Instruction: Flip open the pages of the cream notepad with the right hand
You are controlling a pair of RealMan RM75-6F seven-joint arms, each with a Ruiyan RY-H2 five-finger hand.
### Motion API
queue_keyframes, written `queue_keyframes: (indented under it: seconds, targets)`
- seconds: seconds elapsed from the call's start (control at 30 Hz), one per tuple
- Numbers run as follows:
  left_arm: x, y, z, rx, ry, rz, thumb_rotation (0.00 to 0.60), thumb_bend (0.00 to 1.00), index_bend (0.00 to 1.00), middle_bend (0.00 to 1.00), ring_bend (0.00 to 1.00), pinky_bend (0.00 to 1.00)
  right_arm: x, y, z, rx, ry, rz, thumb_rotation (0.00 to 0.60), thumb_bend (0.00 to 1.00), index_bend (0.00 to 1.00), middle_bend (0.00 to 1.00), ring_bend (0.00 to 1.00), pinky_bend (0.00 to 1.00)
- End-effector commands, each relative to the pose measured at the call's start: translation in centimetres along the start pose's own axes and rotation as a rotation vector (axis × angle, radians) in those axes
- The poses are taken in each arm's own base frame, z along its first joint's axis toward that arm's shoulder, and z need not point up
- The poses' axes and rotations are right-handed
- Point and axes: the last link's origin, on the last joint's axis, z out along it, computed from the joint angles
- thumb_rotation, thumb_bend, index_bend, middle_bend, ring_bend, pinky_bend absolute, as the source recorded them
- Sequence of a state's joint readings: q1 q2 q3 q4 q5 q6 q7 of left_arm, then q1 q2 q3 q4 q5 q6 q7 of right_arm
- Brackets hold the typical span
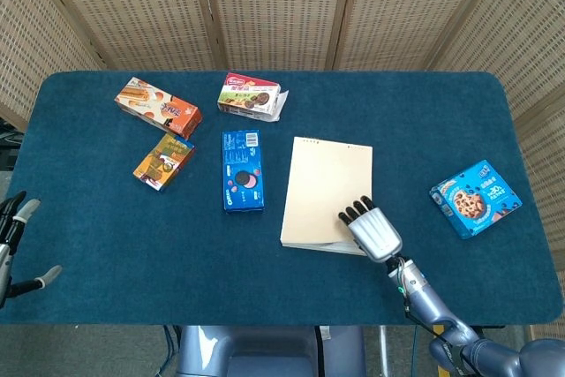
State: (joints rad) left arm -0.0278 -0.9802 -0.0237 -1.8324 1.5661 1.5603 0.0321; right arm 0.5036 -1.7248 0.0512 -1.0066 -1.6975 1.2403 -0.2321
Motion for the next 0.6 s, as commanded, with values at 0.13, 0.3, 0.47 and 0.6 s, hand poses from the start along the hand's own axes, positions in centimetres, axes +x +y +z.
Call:
queue_keyframes:
  seconds: [0.13,0.3,0.47,0.6]
  targets:
    - [0.0,0.0,-0.1,-0.002,-0.001,-0.001,0.6,0.0,0.0,0.0,0.0,0.0,-0.1,0.6,-0.6,0.047,0.017,0.019,0.6,0.59,0.62,0.58,0.46,0.41]
    - [0.0,0.1,-0.2,-0.003,0.0,-0.002,0.6,0.0,0.0,0.0,0.0,0.0,-0.1,2.0,-1.8,0.096,0.0,0.05,0.6,0.59,0.63,0.59,0.46,0.42]
    - [-0.1,0.1,-0.2,-0.006,-0.004,0.001,0.6,0.0,0.0,0.0,0.0,0.0,0.1,3.3,-3.3,0.13,0.002,0.056,0.6,0.59,0.63,0.59,0.46,0.42]
    - [-0.1,0.2,-0.2,-0.008,-0.004,0.003,0.6,0.0,0.0,0.0,0.0,0.0,0.5,4.0,-4.9,0.151,0.01,0.08,0.6,0.59,0.63,0.59,0.46,0.42]
